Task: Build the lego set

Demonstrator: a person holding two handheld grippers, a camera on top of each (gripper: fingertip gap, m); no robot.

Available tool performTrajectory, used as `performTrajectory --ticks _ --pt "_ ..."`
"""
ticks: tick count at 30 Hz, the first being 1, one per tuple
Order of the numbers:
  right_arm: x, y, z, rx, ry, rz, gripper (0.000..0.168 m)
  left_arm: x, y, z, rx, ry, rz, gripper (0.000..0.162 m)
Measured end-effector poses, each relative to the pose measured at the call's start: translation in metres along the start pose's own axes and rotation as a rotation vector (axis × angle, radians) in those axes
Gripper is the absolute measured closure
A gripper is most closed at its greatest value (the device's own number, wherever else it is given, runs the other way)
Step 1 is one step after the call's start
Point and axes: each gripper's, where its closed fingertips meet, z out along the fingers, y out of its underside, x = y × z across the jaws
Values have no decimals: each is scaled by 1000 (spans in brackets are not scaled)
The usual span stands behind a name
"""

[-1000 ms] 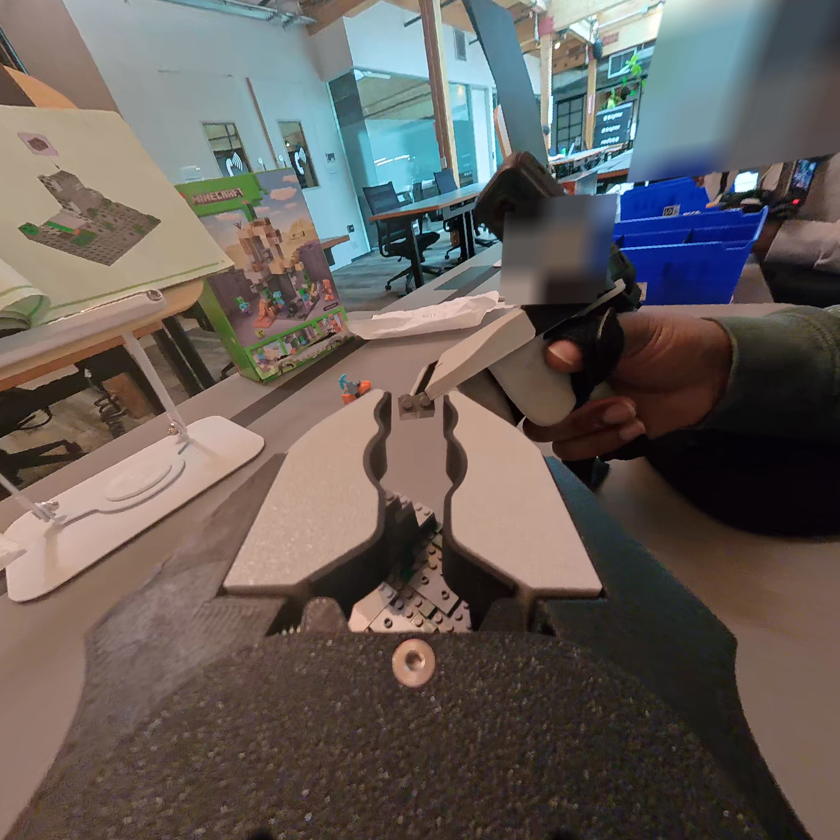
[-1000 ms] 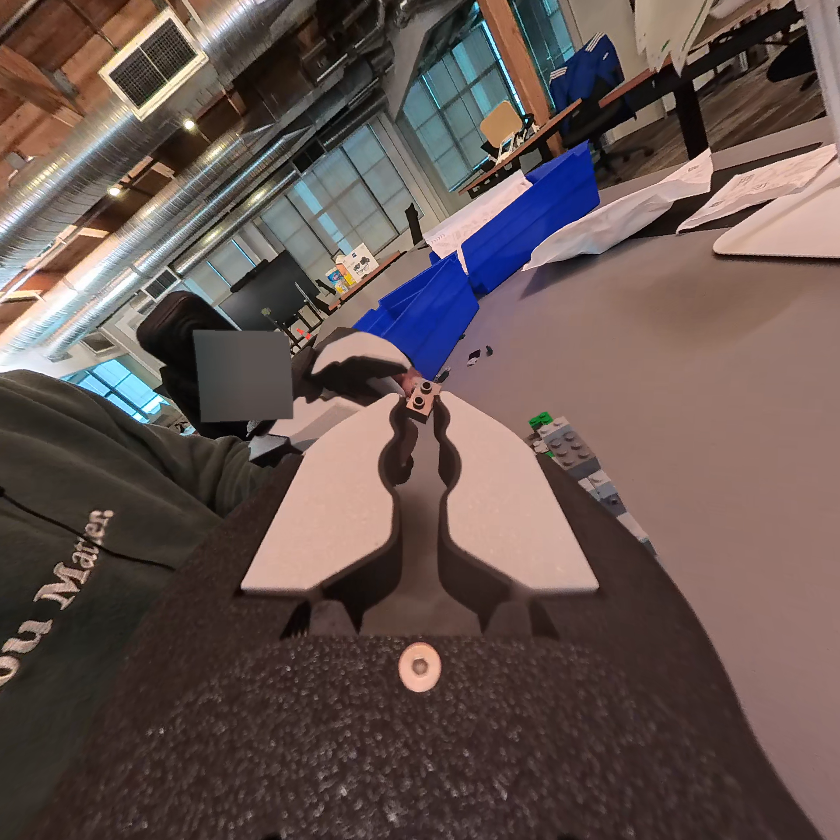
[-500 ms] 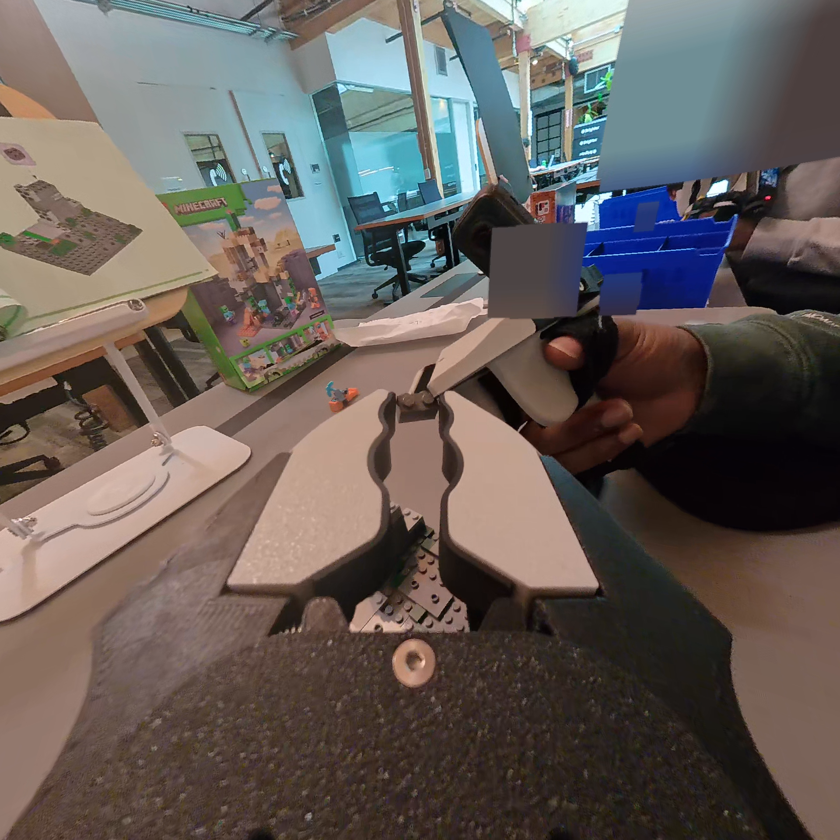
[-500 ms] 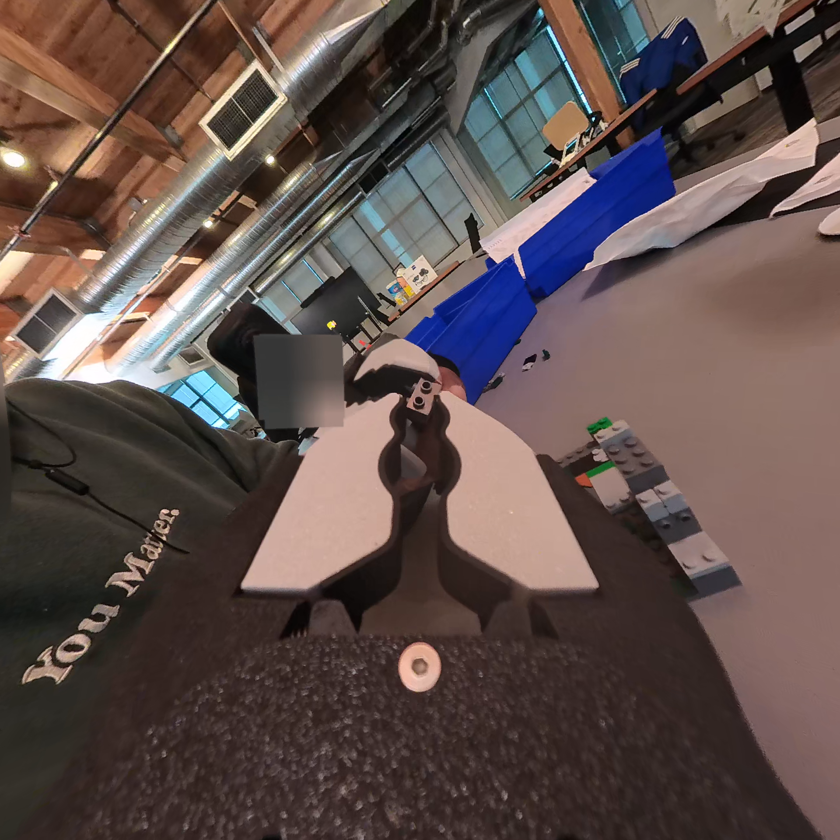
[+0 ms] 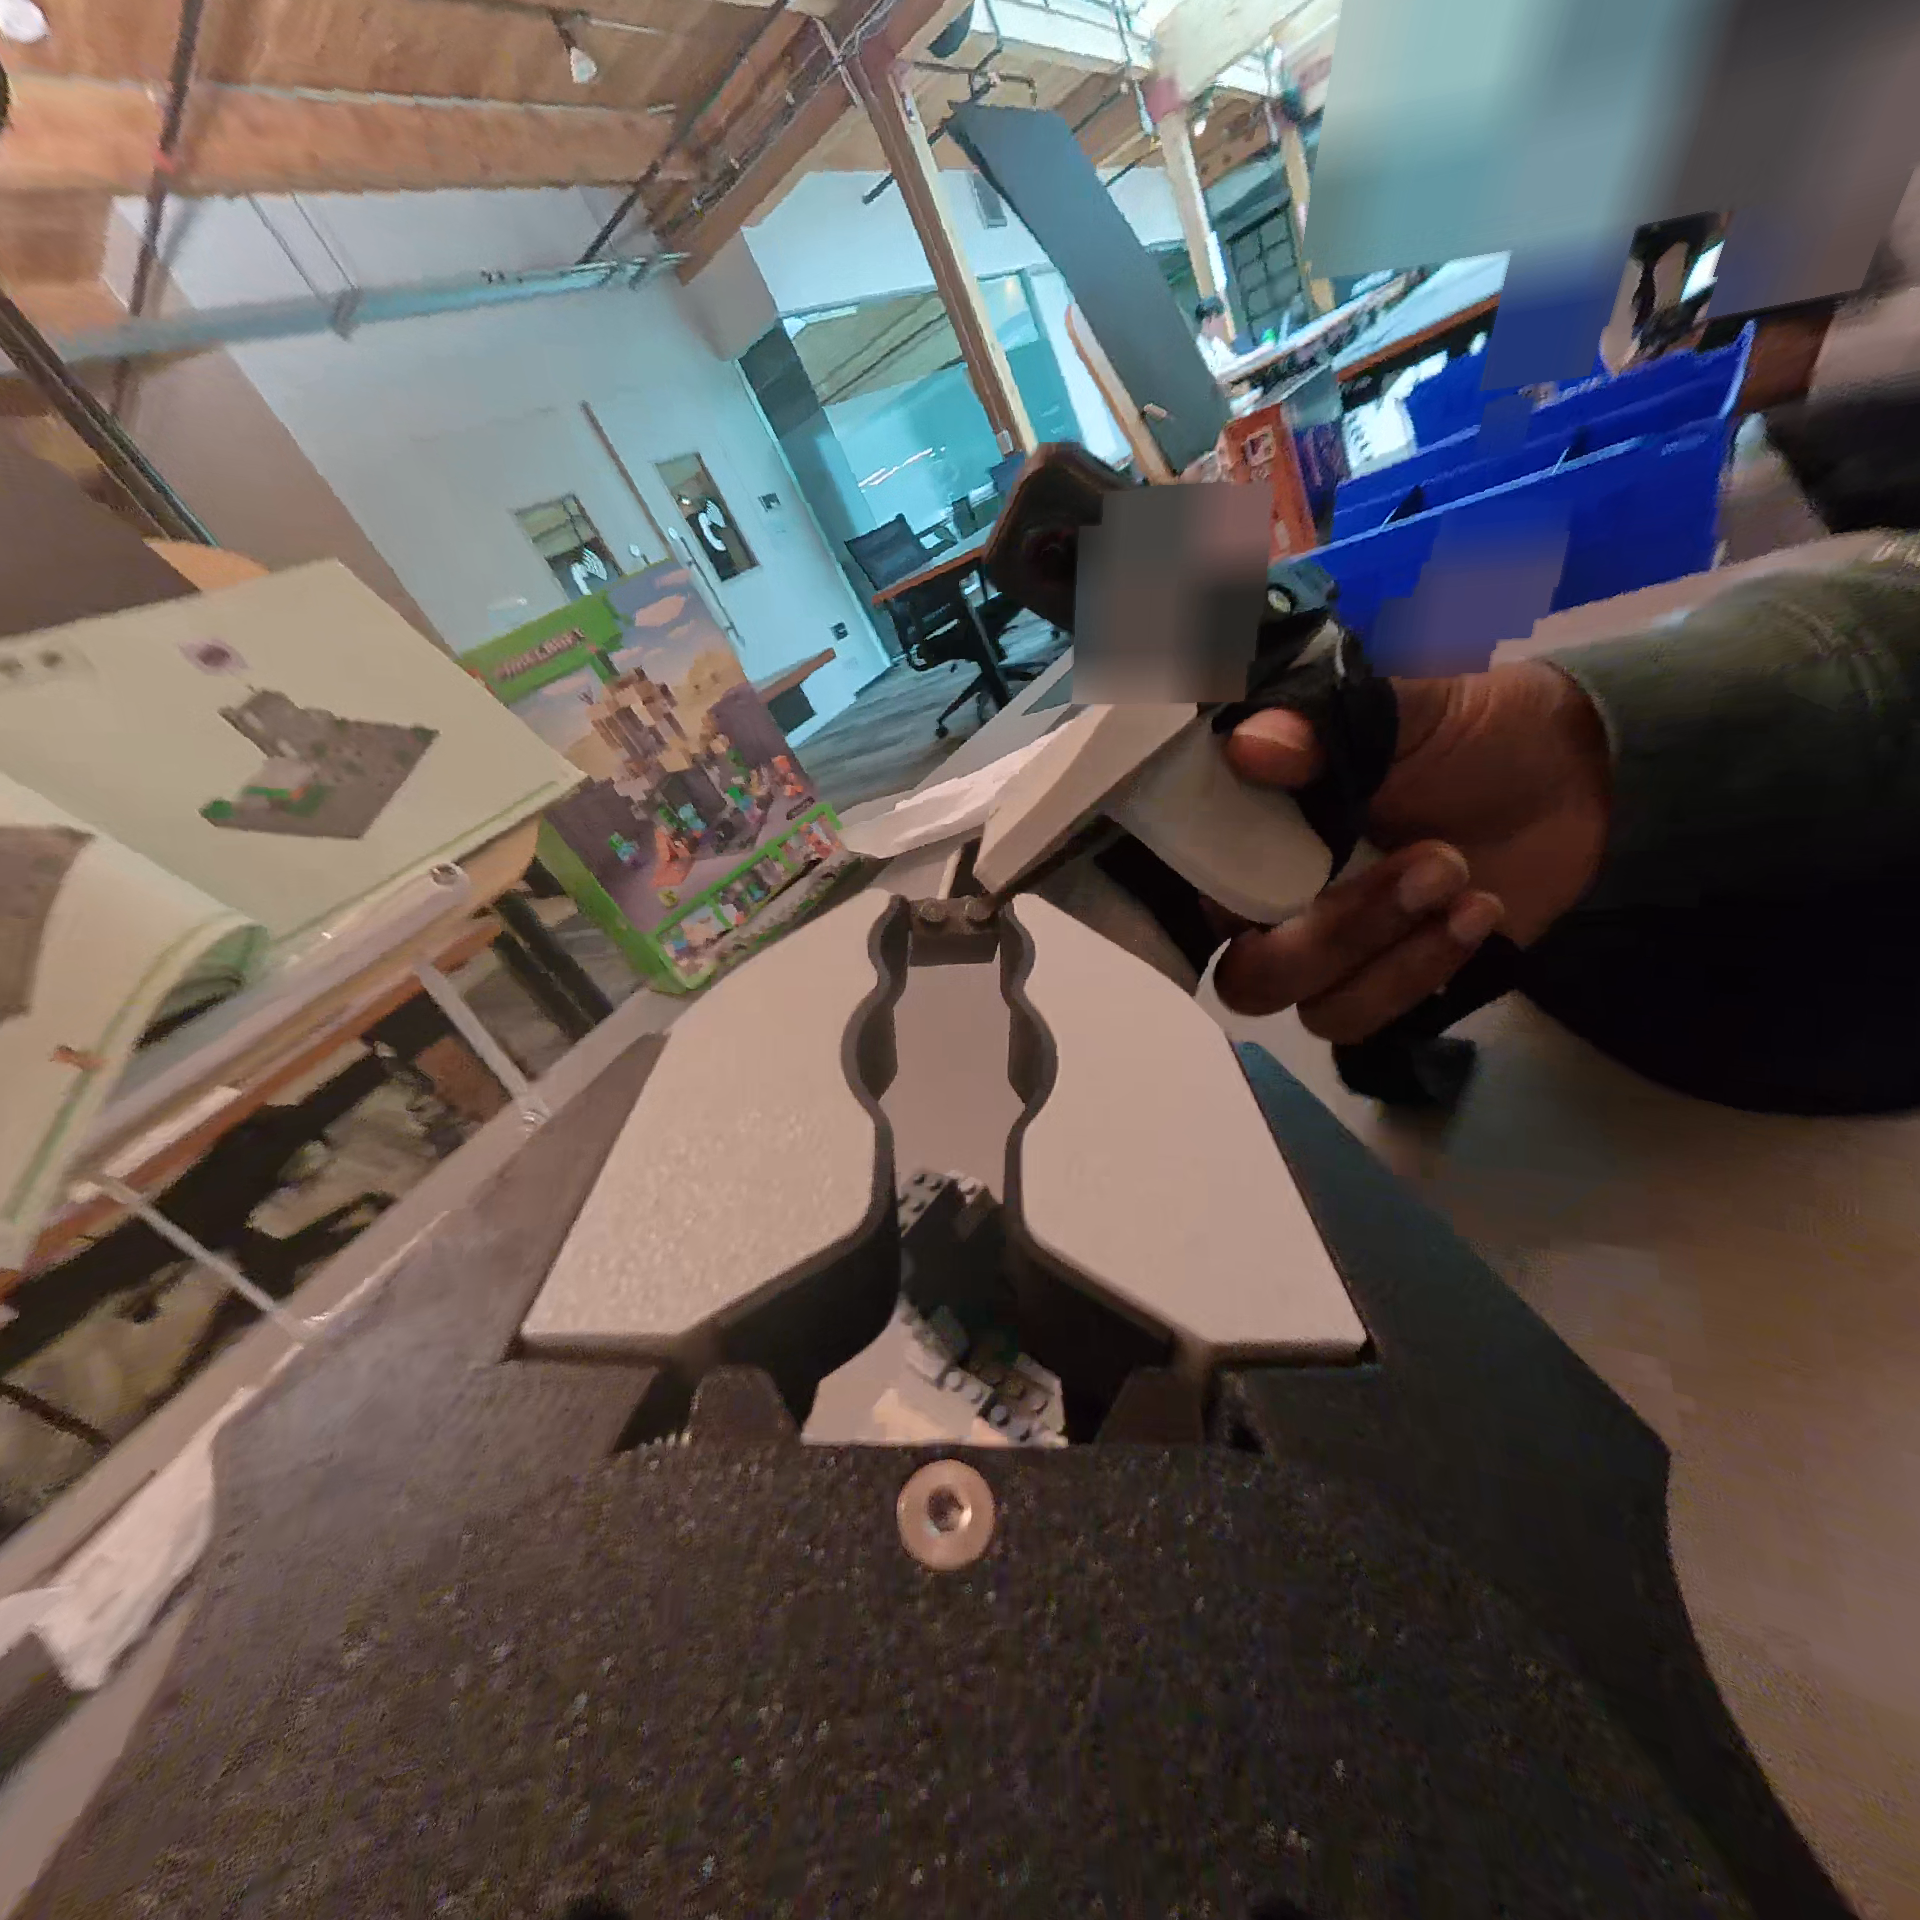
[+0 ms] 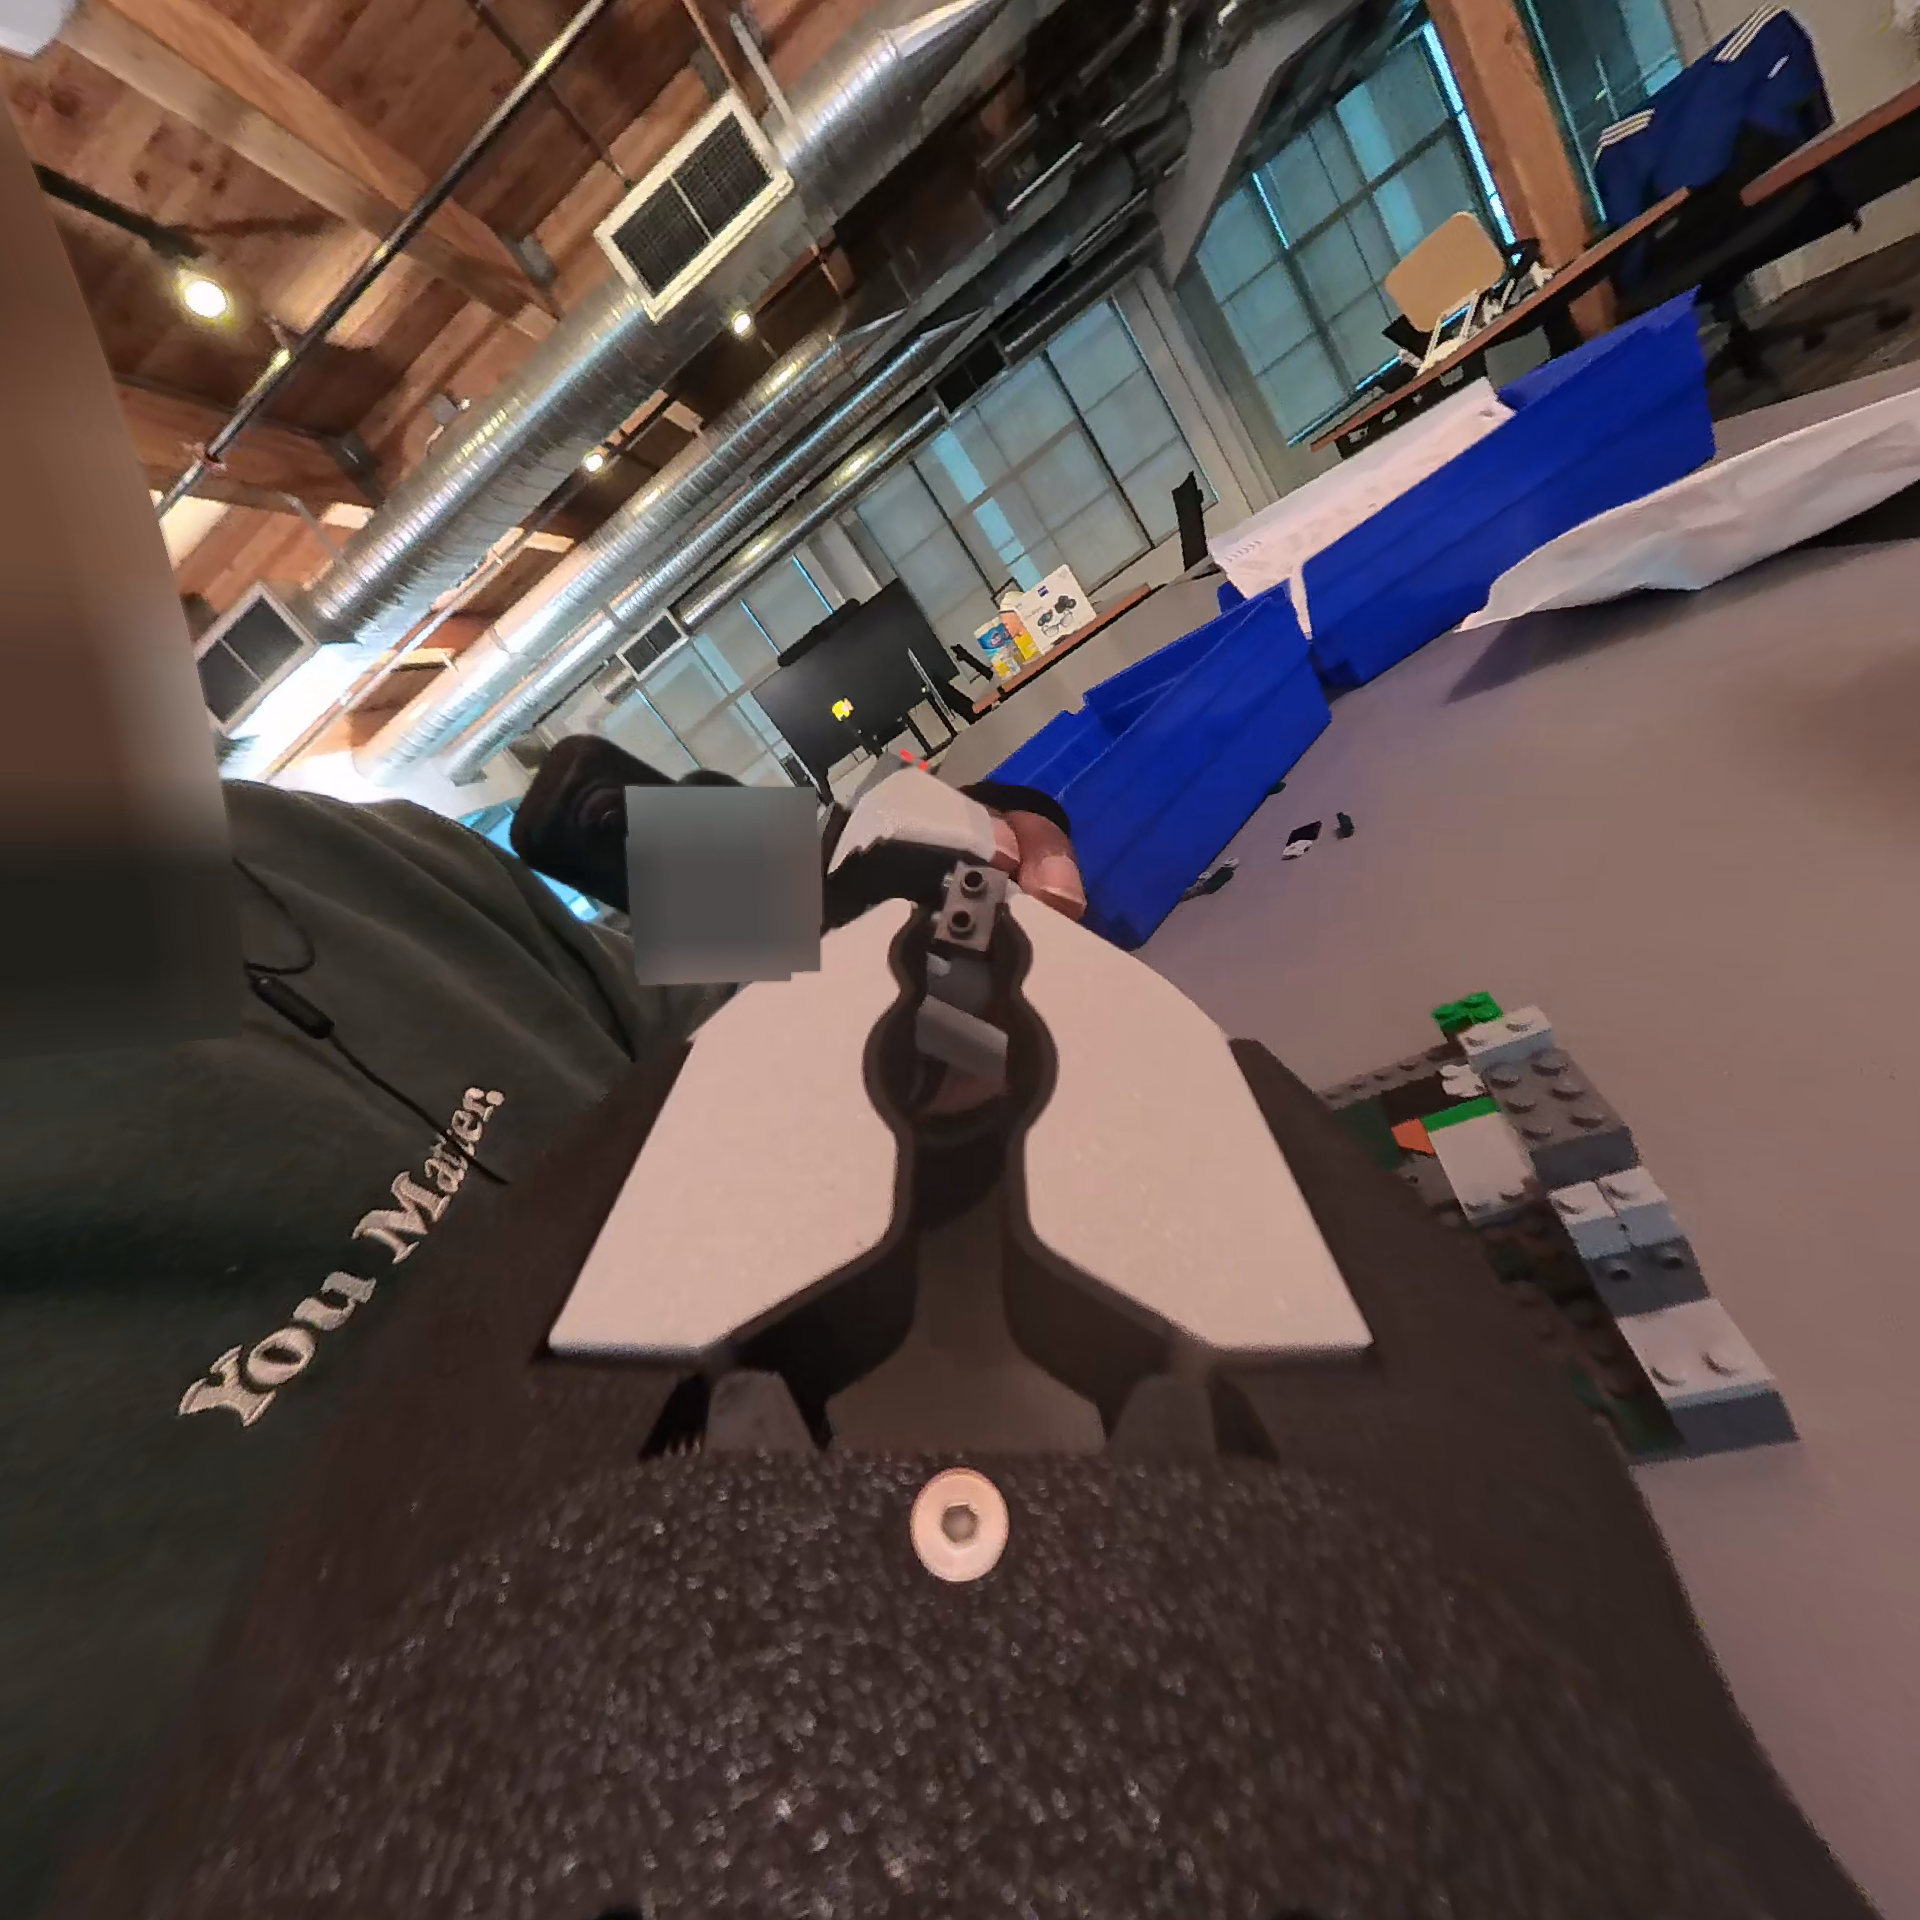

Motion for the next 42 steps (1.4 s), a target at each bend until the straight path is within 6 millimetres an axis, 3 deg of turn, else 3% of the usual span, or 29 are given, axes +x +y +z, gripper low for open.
performTrajectory --ticks 5,10,12,16,20,23,32,42 --pt "5 5 0 -65 65 -29 147 5 9 1 -66 -20 186 146" --pt "11 14 0 -127 118 -72 157 9 14 3 -91 0 202 146" --pt "10 15 -2 -158 122 -125 157 13 14 3 -86 47 106 145" --pt "1 16 -10 -241 81 -332 157 13 10 1 -72 200 -273 134" --pt "-7 20 -19 -382 14 -570 157 21 -4 -6 -18 417 -664 141" --pt "-22 21 -21 -465 -110 -681 157 30 -12 -12 2 582 -846 142" --pt "-61 24 -4 -684 -407 -849 157 52 -46 -31 132 909 -1105 140" --pt "-76 29 2 -742 -536 -886 157 53 -55 -39 184 992 -1183 146"
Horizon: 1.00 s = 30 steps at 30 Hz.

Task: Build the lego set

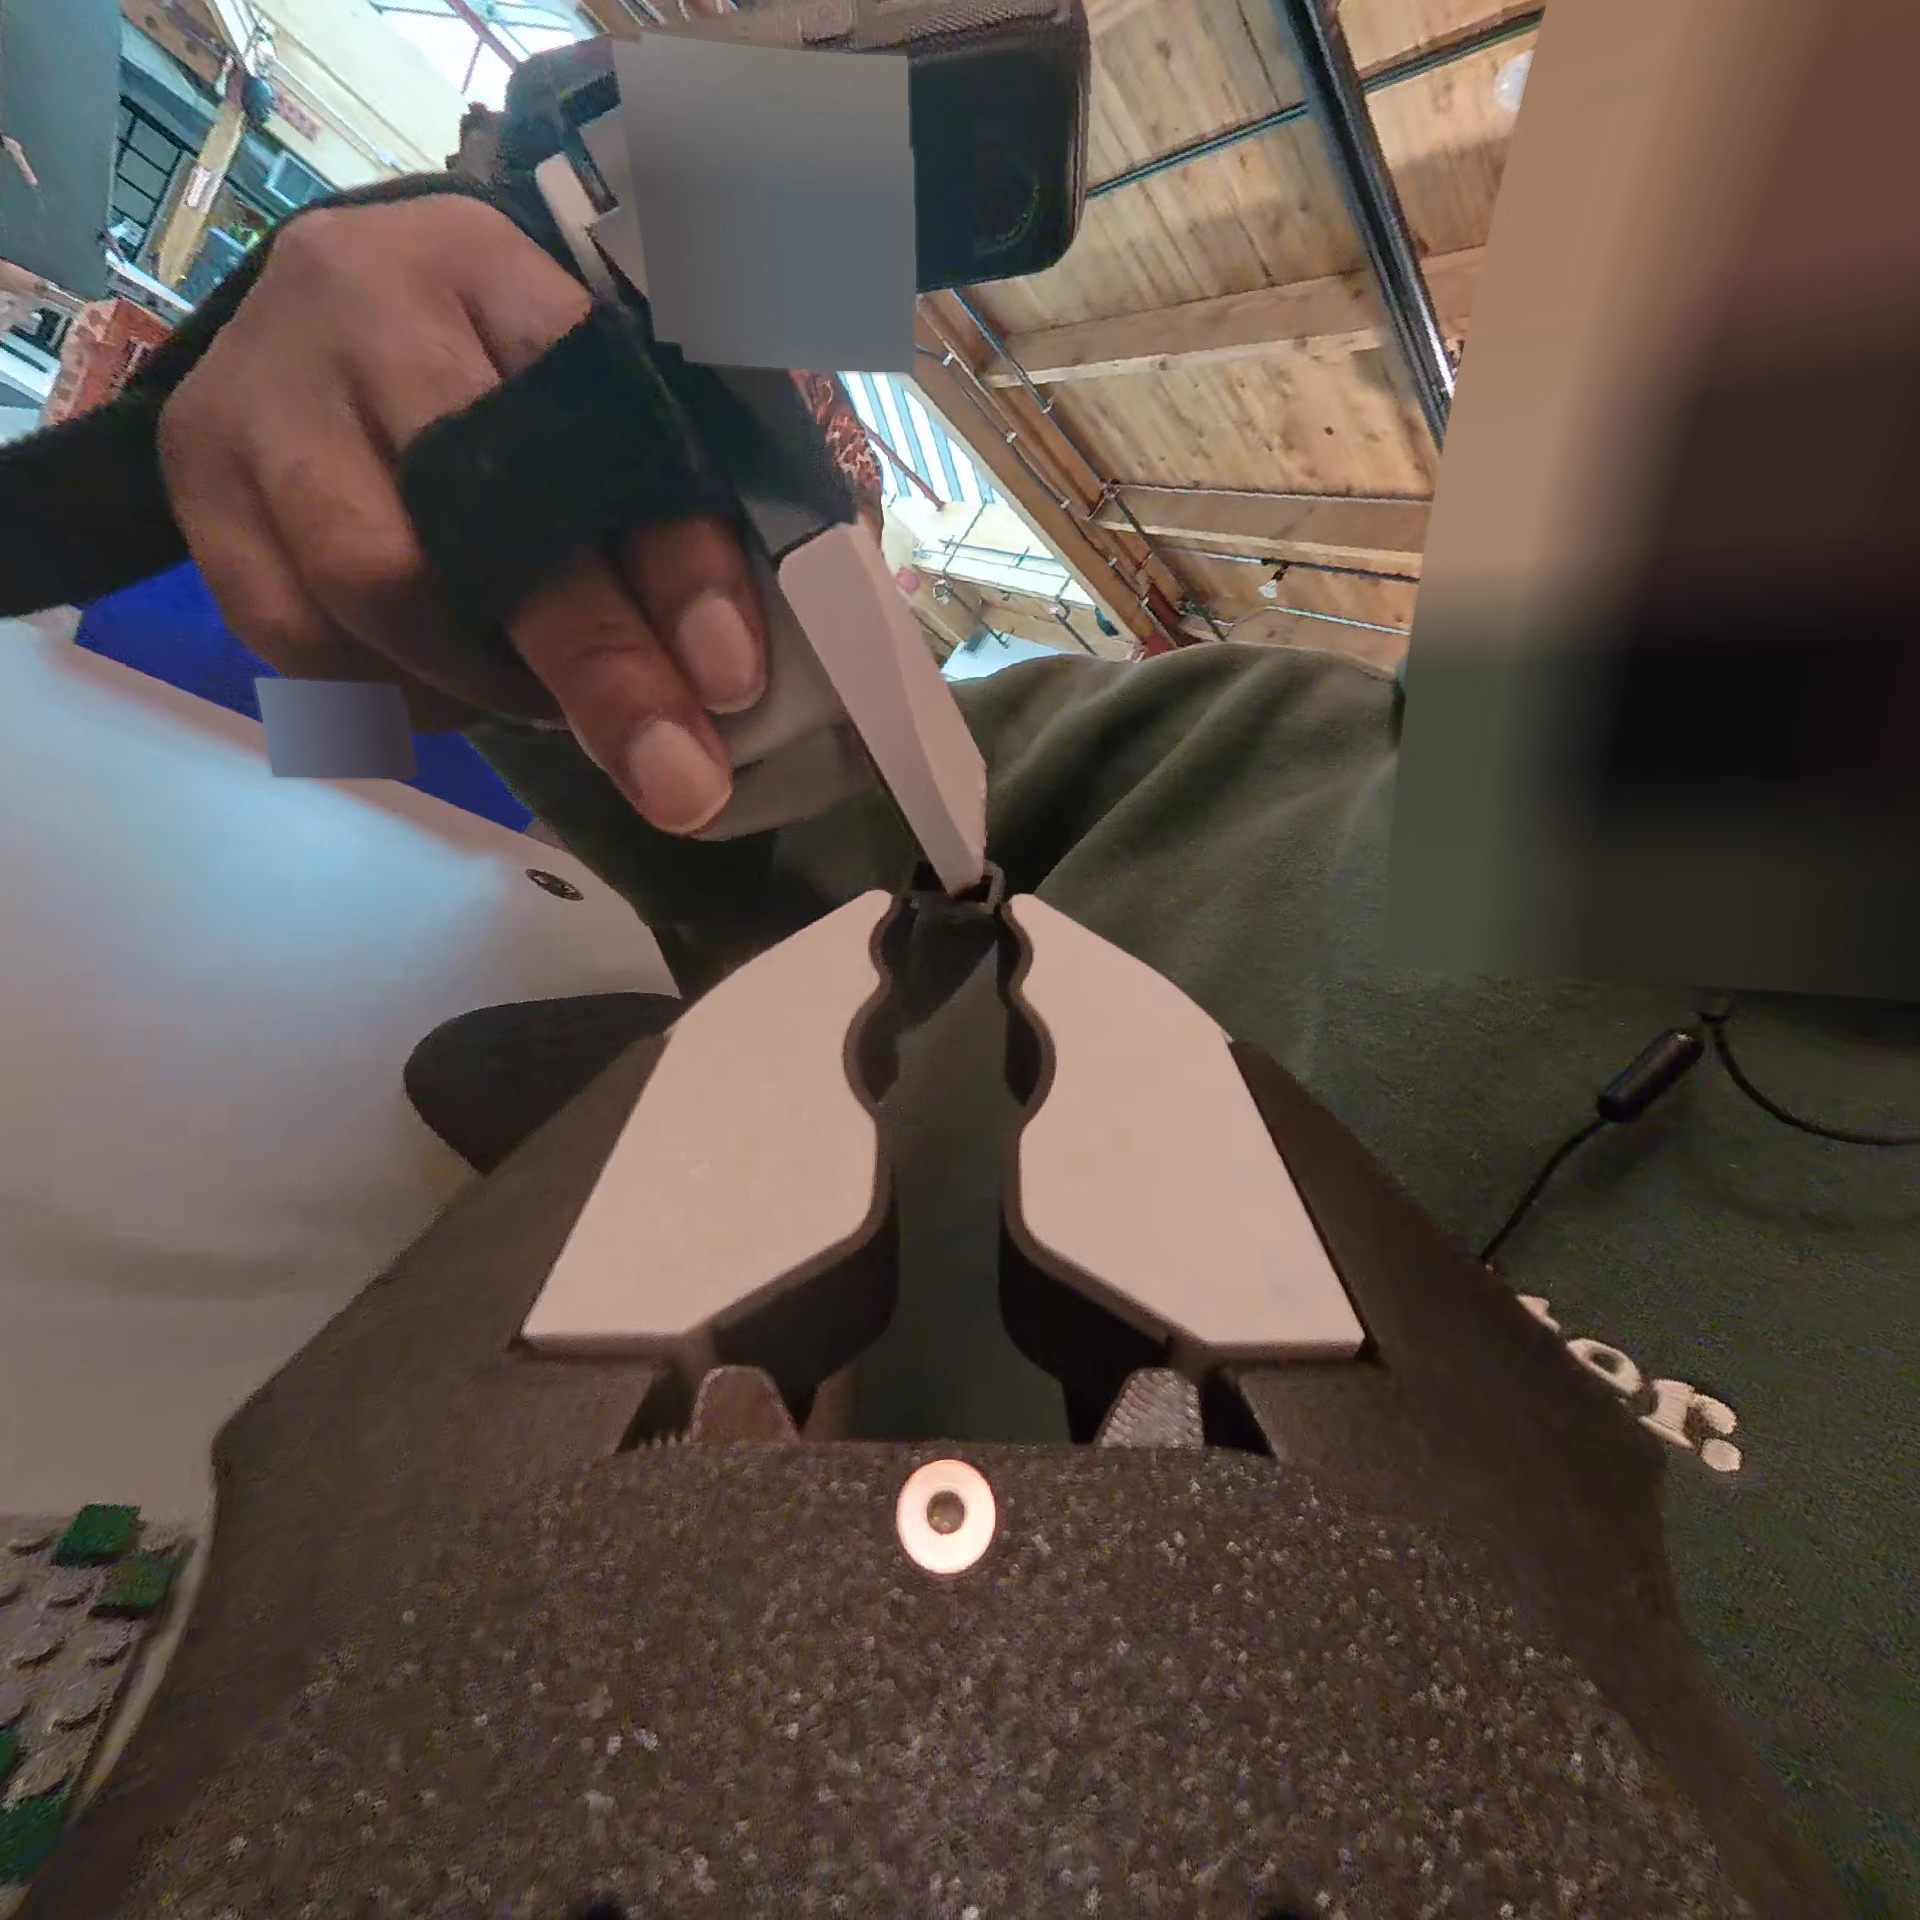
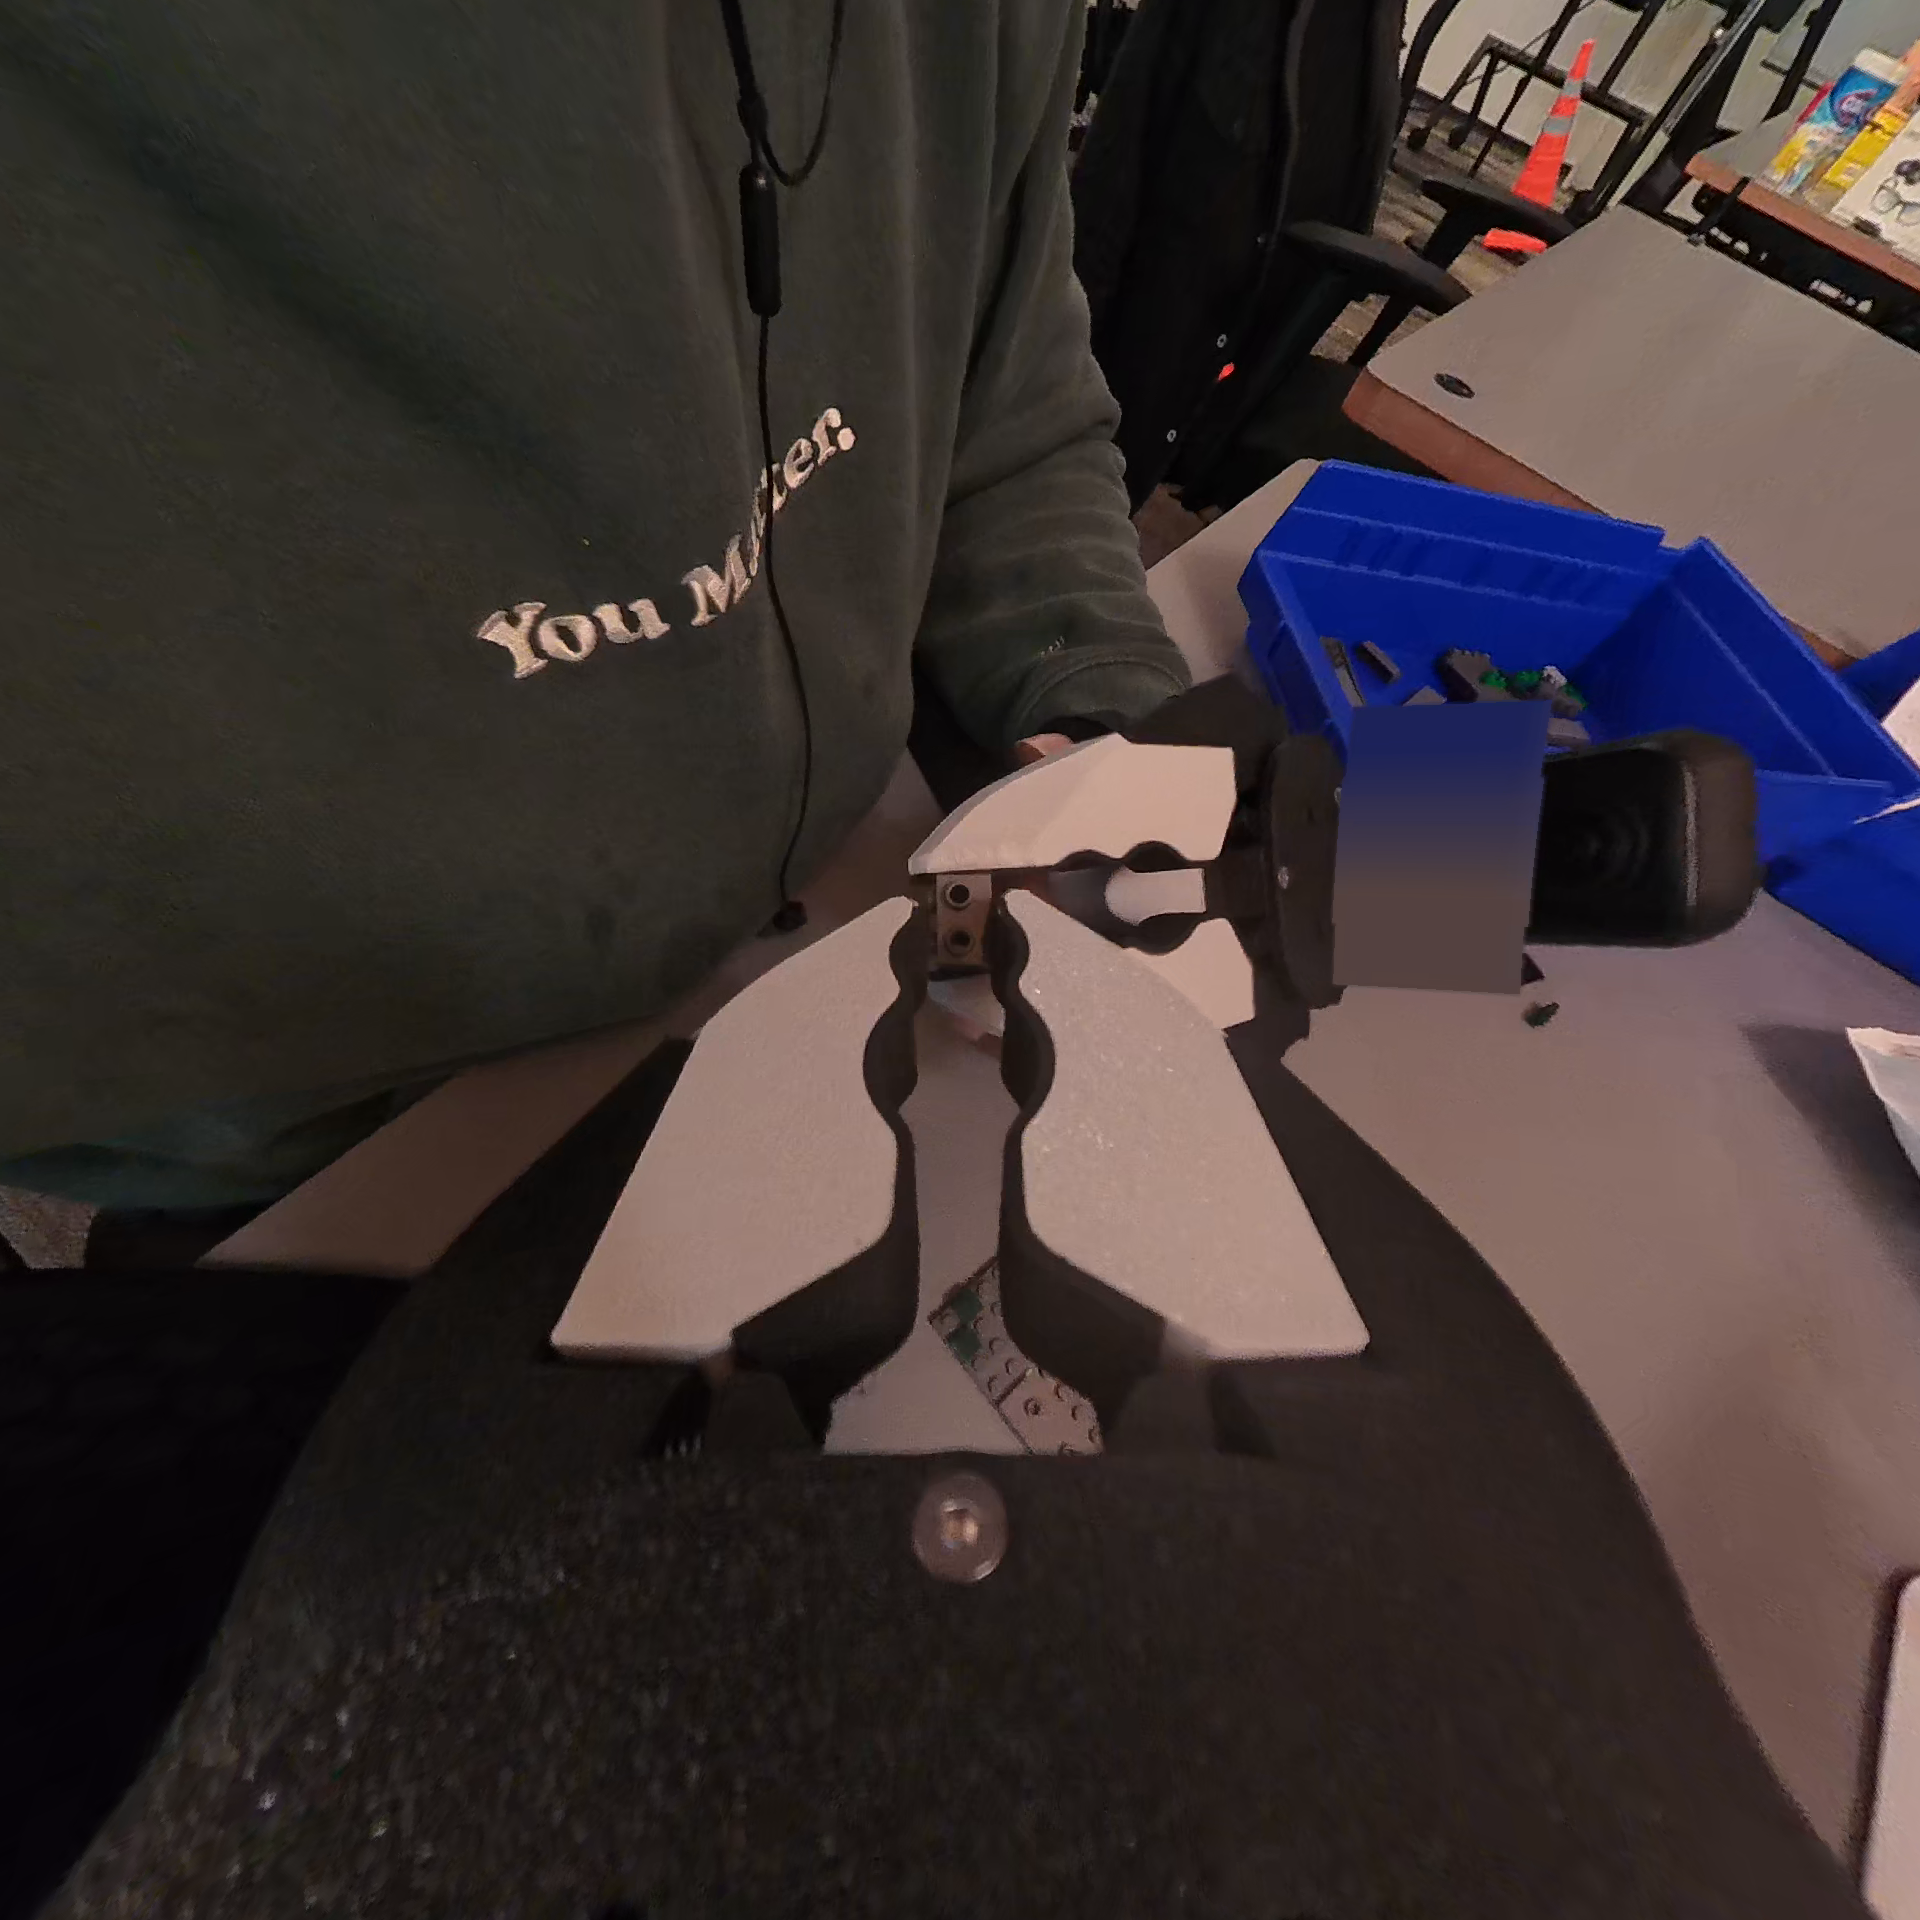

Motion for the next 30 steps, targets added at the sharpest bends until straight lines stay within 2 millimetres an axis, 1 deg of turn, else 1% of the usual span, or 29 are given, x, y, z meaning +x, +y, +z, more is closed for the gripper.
performTrajectory --ticks 4,6,8,12,23,30 --pt "-1 -1 0 -22 -4 -18 157 2 -1 1 12 13 -9 144" --pt "-3 -1 2 -25 -16 -17 157 0 -4 0 34 6 -14 140" --pt "-2 1 4 -40 -10 -22 157 2 -4 -1 36 15 -16 144" --pt "0 0 4 -36 -11 -18 157 3 -6 -2 40 6 -1 145" --pt "9 0 3 -12 52 37 157 2 -12 -7 75 16 -31 145" --pt "10 6 4 -63 85 53 153 0 -10 -6 68 18 -41 145"
